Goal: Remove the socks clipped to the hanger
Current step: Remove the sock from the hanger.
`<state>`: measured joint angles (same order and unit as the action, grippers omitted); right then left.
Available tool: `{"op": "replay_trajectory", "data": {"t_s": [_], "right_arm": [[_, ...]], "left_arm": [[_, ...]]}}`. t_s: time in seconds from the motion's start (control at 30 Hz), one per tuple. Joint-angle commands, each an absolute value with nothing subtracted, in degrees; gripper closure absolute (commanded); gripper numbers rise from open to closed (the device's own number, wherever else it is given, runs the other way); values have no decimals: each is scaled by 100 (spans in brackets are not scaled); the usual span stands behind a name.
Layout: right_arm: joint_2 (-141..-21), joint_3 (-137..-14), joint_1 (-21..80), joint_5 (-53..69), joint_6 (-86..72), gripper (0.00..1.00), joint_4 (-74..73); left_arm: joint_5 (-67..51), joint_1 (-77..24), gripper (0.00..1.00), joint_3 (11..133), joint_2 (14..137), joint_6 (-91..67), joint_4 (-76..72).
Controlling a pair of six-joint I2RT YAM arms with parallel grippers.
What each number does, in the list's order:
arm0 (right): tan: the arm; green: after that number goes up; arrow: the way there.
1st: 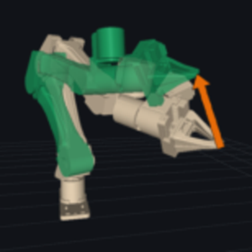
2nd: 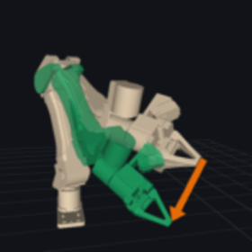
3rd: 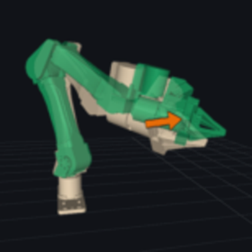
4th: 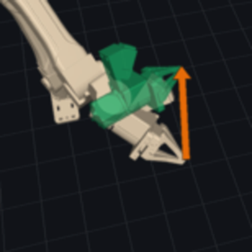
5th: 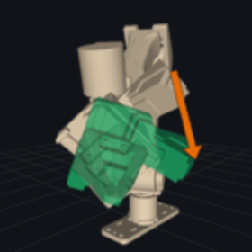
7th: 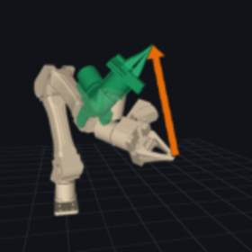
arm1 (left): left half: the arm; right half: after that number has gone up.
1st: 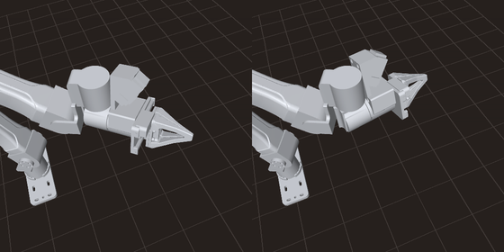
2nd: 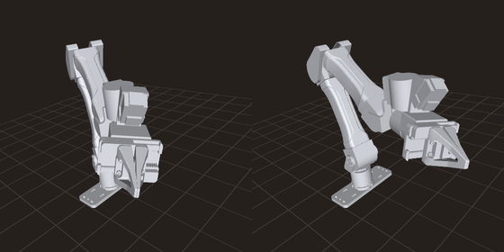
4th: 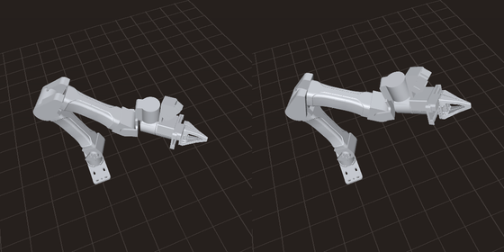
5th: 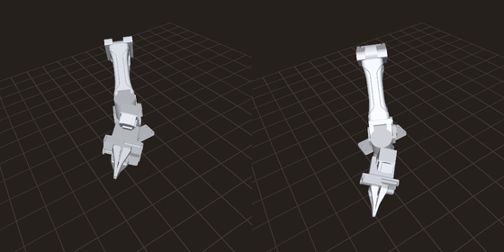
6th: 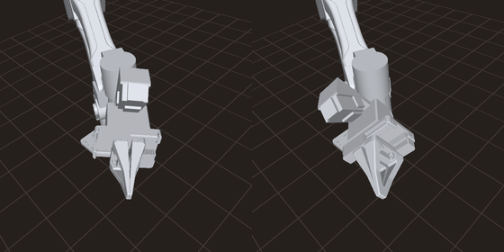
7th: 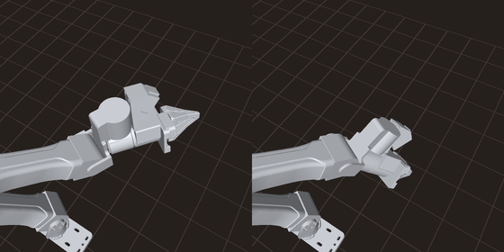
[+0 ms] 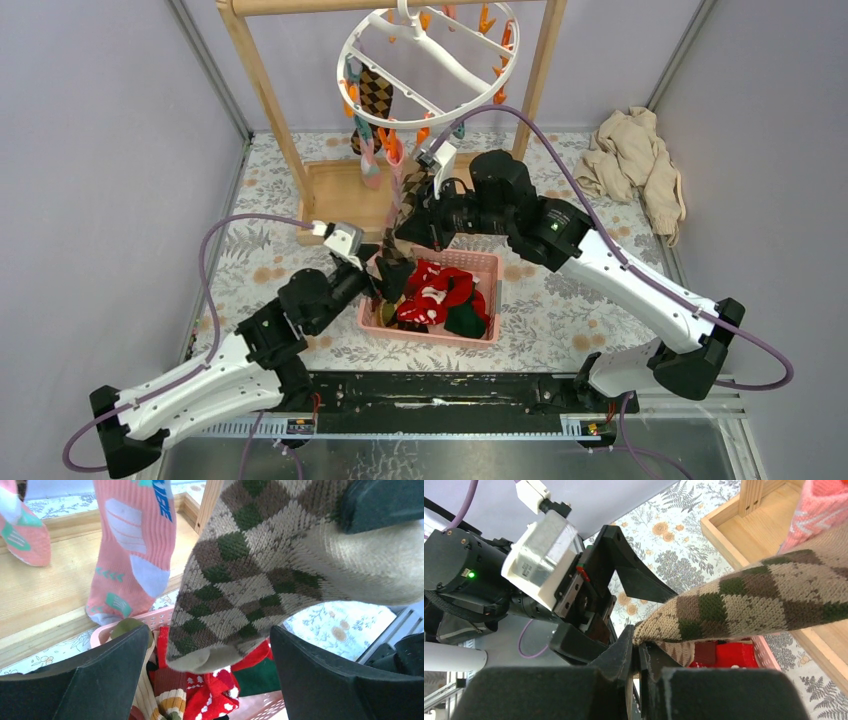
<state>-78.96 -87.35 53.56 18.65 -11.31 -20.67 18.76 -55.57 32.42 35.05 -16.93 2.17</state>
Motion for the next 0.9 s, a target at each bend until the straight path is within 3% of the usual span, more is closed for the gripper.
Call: {"op": "replay_trajectory", "data": {"t_s": [0.0,0.47,0.8,0.87], "right_arm": [[-7923,-9075,5226,2385,-1120,100,-2146],[-8058,-8978,4914,2882,-1383,100,-1755],[-8047,-8949,4904,3043,-1523,100,-1586],[-8038,-8910,4904,3058,-1529,100,-1574]], "left_arm": [[1576,-5599,2,3386,3814,-1272,-415],[865,-5599,1,3023,3920,-1160,-1286],[1201,-5603,2,2894,4301,-1121,-1683],[1295,-5599,10,2919,4335,-1110,-1693]]}}
